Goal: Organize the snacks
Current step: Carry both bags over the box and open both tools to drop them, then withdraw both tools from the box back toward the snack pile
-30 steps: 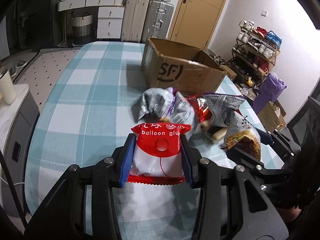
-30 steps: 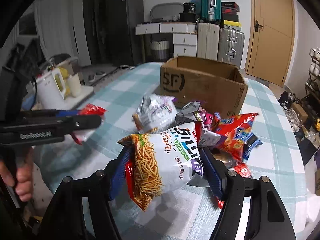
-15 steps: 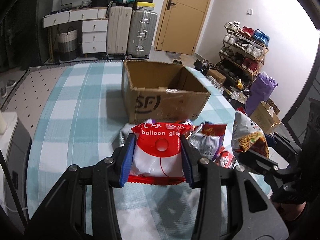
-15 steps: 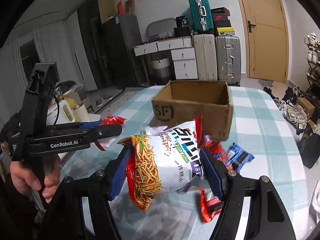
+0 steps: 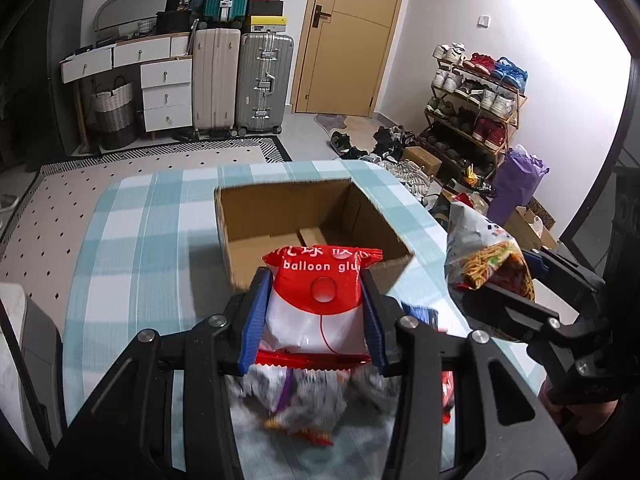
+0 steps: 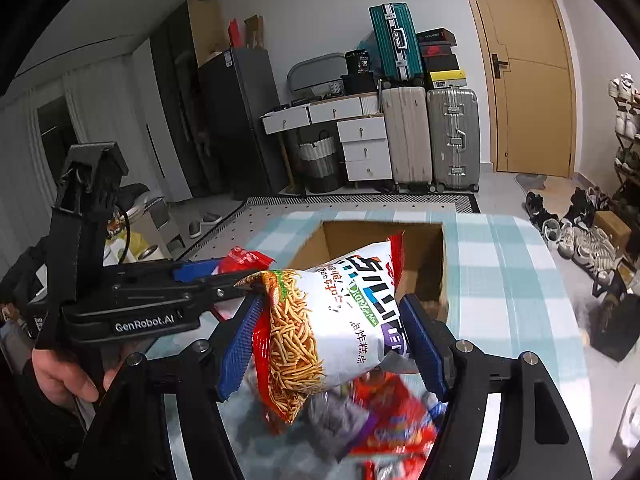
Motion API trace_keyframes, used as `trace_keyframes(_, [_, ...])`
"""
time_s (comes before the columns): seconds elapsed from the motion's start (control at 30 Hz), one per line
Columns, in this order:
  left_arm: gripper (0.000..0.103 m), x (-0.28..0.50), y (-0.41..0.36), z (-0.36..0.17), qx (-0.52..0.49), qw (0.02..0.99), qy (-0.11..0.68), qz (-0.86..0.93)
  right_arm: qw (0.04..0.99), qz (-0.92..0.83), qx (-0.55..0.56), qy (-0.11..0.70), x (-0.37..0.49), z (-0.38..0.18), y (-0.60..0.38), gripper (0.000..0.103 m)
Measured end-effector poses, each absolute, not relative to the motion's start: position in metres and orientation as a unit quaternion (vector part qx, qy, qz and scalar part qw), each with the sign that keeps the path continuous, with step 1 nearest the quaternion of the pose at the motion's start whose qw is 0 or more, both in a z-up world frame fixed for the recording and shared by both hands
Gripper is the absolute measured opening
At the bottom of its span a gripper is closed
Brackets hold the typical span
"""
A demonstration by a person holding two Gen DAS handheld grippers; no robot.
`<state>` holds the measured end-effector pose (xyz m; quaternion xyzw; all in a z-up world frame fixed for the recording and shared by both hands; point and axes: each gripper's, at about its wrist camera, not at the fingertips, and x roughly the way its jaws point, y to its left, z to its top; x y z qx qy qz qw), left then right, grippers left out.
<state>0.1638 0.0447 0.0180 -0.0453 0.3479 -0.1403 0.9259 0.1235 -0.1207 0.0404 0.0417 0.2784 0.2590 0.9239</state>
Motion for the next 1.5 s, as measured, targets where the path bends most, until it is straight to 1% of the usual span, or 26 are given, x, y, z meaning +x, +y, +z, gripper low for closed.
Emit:
trace_keyframes(0.2, [0.04, 0.213, 0.039, 0.028, -0.043, 0.923, 0.355, -0.141, 0.919, 0.265, 0.058, 0.286, 0.178, 0.057, -0.117, 0.07])
trace_keyframes(0.43, [0.04, 0.274, 0.038, 0.021, -0.047, 0.917, 0.372, -0.136, 0.914, 0.26, 0.068, 0.305, 0.241, 0.054, -0.113, 0.071])
trace_keyframes(0.73, [0.04, 0.327, 0.037, -0.021, -0.054, 0.901, 0.41, -0.135, 0.9, 0.253, 0.077, 0.346, 0.291, 0.011, -0.108, 0.071])
trace_keyframes(0.9, [0.04, 0.339, 0.039, -0.043, -0.063, 0.891, 0.43, -0.13, 0.892, 0.255, 0.088, 0.363, 0.303, -0.011, -0.112, 0.073])
trace_keyframes(0.93, [0.04, 0.341, 0.04, -0.047, -0.063, 0.889, 0.435, -0.129, 0.891, 0.255, 0.091, 0.364, 0.305, -0.014, -0.114, 0.075])
trace_keyframes(0.97, [0.042, 0.343, 0.04, -0.049, -0.063, 0.886, 0.44, -0.133, 0.892, 0.254, 0.094, 0.363, 0.305, -0.016, -0.116, 0.077])
trace_keyframes(1.0, [0.048, 0.344, 0.039, -0.051, -0.062, 0.884, 0.443, -0.132, 0.892, 0.253, 0.098, 0.361, 0.307, -0.017, -0.119, 0.078])
trace_keyframes(1.03, [0.06, 0.344, 0.04, -0.053, -0.059, 0.885, 0.445, -0.124, 0.893, 0.251, 0.1, 0.36, 0.307, -0.017, -0.121, 0.08])
trace_keyframes(1.1, [0.069, 0.342, 0.043, -0.052, -0.062, 0.889, 0.438, -0.118, 0.896, 0.246, 0.104, 0.355, 0.306, -0.016, -0.126, 0.081])
trace_keyframes(1.33, [0.069, 0.319, 0.046, -0.033, -0.051, 0.903, 0.413, -0.107, 0.908, 0.239, 0.104, 0.329, 0.285, 0.004, -0.138, 0.082])
trace_keyframes(1.5, [0.069, 0.297, 0.046, -0.017, -0.049, 0.909, 0.401, -0.102, 0.914, 0.24, 0.101, 0.311, 0.266, 0.022, -0.143, 0.084])
